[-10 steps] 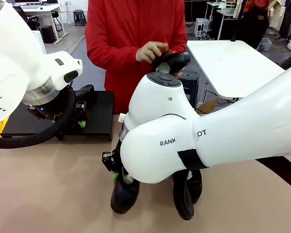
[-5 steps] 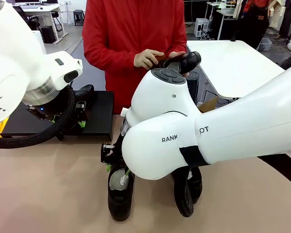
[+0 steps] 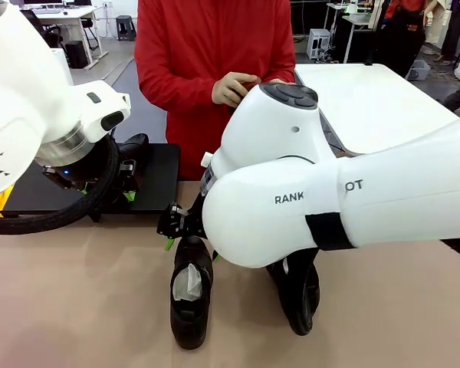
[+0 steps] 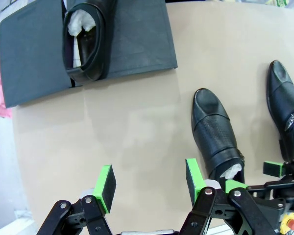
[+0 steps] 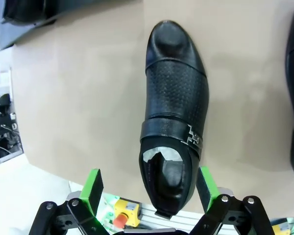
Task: Organize the shoes by placing them on the stand.
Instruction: Pick up one Shoe and place it in the middle of the table, then place the Shoe from the middle of the table onto the Shoes Stand.
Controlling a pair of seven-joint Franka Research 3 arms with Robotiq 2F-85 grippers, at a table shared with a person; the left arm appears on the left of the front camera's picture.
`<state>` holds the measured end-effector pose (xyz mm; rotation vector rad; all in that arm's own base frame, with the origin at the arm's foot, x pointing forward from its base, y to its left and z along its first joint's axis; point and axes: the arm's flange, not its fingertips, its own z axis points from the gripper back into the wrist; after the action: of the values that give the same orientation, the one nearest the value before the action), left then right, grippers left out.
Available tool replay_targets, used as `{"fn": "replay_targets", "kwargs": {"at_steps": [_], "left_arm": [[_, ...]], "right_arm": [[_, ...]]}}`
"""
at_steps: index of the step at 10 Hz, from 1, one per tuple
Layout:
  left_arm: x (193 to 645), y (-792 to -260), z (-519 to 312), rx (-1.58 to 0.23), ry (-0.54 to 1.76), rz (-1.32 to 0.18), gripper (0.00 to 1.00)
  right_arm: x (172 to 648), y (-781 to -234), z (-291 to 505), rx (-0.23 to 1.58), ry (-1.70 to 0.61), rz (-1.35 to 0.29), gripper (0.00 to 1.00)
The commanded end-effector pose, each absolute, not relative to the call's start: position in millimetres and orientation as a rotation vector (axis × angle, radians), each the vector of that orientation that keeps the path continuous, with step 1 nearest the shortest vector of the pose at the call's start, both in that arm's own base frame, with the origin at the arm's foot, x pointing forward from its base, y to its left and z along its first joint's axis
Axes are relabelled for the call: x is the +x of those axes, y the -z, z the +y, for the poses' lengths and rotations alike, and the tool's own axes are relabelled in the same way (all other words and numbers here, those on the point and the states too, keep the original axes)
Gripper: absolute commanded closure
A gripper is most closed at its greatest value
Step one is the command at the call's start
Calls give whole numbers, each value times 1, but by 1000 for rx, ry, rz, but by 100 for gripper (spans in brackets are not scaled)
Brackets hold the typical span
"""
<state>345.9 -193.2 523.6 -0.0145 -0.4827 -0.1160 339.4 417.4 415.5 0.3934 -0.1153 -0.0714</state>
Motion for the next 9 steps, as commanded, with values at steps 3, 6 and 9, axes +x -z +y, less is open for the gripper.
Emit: {"fn": "replay_targets", "kwargs": {"at_steps": [3,6,9], "left_arm": [[346,-525,-192,-14,112,-484,26],[346,-525,-192,-14,112,-484,26],[346,-525,-192,-14,112,-484,26]], "right_arm": [[341,-411,425,404,62,-120,0],[341,-411,425,404,62,-120,0],[332,-422,409,374,47,-99,0]]}}
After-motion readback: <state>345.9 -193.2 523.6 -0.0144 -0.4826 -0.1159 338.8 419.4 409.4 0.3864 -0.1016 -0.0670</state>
